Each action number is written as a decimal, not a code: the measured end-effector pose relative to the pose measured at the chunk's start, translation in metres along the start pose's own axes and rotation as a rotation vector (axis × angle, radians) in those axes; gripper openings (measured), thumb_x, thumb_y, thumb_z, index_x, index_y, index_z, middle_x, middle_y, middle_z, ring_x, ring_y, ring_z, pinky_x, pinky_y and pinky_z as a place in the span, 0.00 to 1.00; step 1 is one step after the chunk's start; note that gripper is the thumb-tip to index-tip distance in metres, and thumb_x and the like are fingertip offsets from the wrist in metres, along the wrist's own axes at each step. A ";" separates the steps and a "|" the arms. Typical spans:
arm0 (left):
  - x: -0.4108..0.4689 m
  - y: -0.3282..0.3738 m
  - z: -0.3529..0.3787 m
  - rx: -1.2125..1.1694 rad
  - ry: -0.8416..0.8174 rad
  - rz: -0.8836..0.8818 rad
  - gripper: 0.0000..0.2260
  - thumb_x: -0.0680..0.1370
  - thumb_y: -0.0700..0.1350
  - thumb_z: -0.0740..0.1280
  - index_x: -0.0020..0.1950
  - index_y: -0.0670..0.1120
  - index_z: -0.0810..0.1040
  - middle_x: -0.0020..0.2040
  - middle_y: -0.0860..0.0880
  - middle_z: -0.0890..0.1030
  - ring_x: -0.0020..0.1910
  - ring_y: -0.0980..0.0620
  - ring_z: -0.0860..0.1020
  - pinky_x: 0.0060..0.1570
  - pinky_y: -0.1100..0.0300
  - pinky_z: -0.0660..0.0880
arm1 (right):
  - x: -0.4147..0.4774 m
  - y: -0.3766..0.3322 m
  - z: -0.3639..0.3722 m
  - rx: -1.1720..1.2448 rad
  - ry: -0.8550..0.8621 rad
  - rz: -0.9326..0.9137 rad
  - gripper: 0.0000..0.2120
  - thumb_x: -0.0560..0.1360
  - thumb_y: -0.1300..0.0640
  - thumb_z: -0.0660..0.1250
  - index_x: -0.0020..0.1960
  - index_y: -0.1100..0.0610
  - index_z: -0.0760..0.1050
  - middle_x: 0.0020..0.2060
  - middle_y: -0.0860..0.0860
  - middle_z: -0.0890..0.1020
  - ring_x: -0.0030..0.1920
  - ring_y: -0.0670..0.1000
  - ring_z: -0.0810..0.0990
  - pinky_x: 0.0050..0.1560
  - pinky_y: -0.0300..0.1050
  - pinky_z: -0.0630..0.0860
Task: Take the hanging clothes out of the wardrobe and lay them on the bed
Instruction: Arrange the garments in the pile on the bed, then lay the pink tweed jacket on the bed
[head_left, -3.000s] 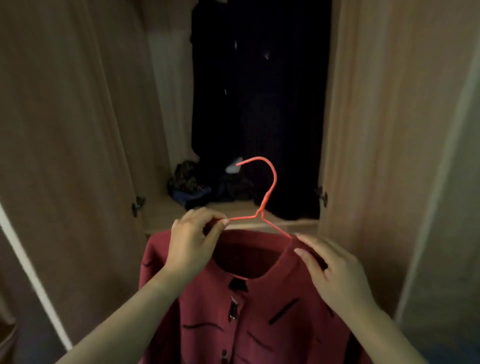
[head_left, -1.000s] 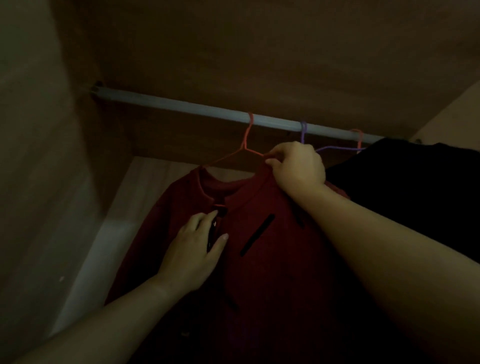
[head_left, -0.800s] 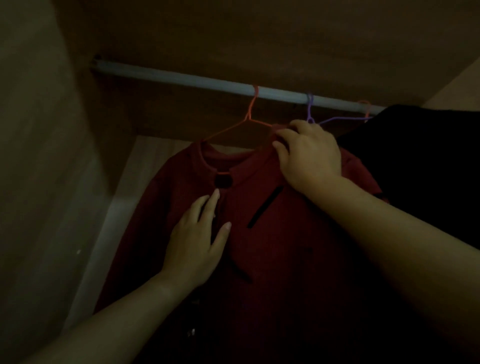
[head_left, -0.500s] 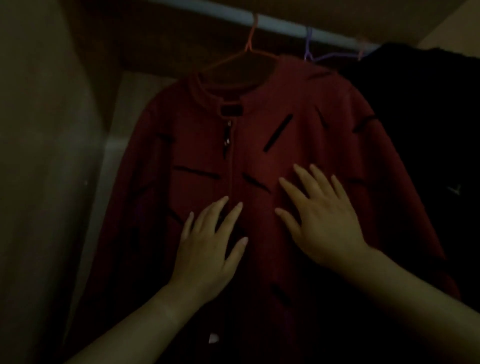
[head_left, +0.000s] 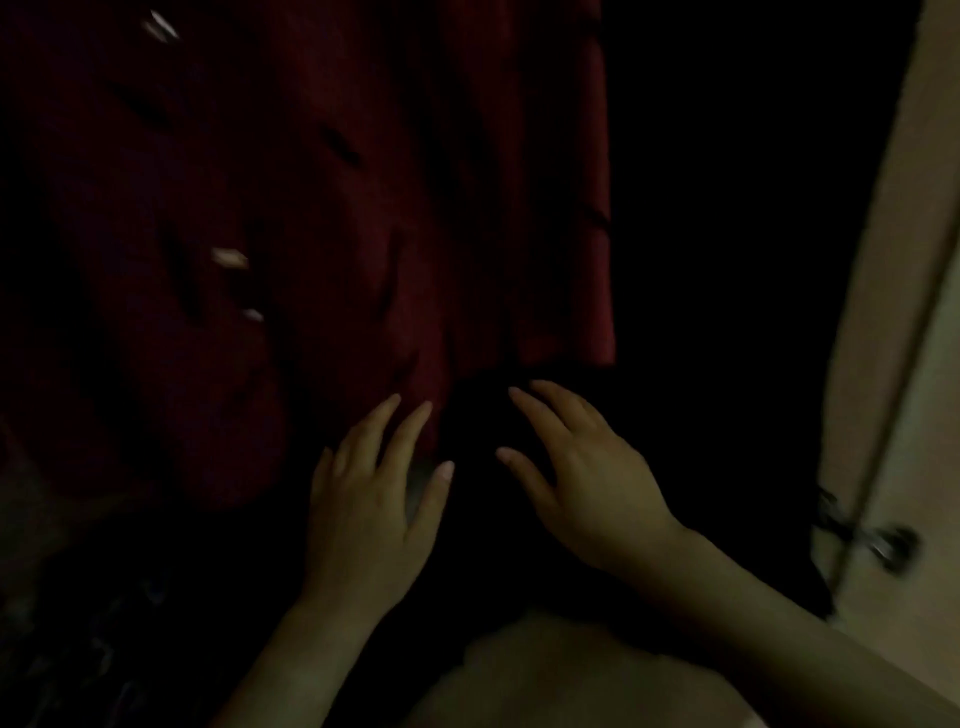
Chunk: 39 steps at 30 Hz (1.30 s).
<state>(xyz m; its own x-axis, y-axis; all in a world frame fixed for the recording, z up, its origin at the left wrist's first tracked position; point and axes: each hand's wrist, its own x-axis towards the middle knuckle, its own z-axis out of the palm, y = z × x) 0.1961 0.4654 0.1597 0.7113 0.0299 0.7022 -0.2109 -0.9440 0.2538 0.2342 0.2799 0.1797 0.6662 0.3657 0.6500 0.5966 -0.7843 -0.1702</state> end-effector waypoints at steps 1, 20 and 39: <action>-0.019 0.006 0.010 -0.036 -0.041 -0.005 0.26 0.77 0.63 0.49 0.72 0.54 0.65 0.73 0.51 0.65 0.70 0.50 0.64 0.67 0.43 0.63 | -0.026 0.005 0.003 -0.027 -0.006 0.038 0.28 0.77 0.39 0.50 0.72 0.52 0.63 0.69 0.50 0.69 0.69 0.51 0.68 0.60 0.44 0.71; -0.314 0.373 0.149 -0.315 -1.100 0.697 0.32 0.71 0.65 0.46 0.68 0.52 0.71 0.68 0.49 0.72 0.67 0.47 0.69 0.67 0.41 0.59 | -0.573 0.093 -0.170 -0.191 -0.213 1.199 0.26 0.78 0.39 0.50 0.62 0.56 0.74 0.58 0.53 0.79 0.59 0.57 0.75 0.59 0.57 0.73; -0.493 0.879 0.183 -0.827 -1.165 1.229 0.21 0.77 0.56 0.55 0.62 0.45 0.75 0.57 0.45 0.79 0.54 0.42 0.77 0.53 0.47 0.75 | -0.875 0.216 -0.461 -0.475 0.090 1.769 0.30 0.77 0.38 0.48 0.65 0.56 0.73 0.62 0.54 0.77 0.63 0.57 0.74 0.64 0.52 0.68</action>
<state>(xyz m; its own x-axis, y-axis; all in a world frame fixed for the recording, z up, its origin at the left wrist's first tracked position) -0.2175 -0.4395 -0.0848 -0.1028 -0.9925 0.0662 -0.8626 0.1221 0.4909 -0.4258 -0.4403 -0.0842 0.2673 -0.9636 -0.0017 -0.8695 -0.2404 -0.4314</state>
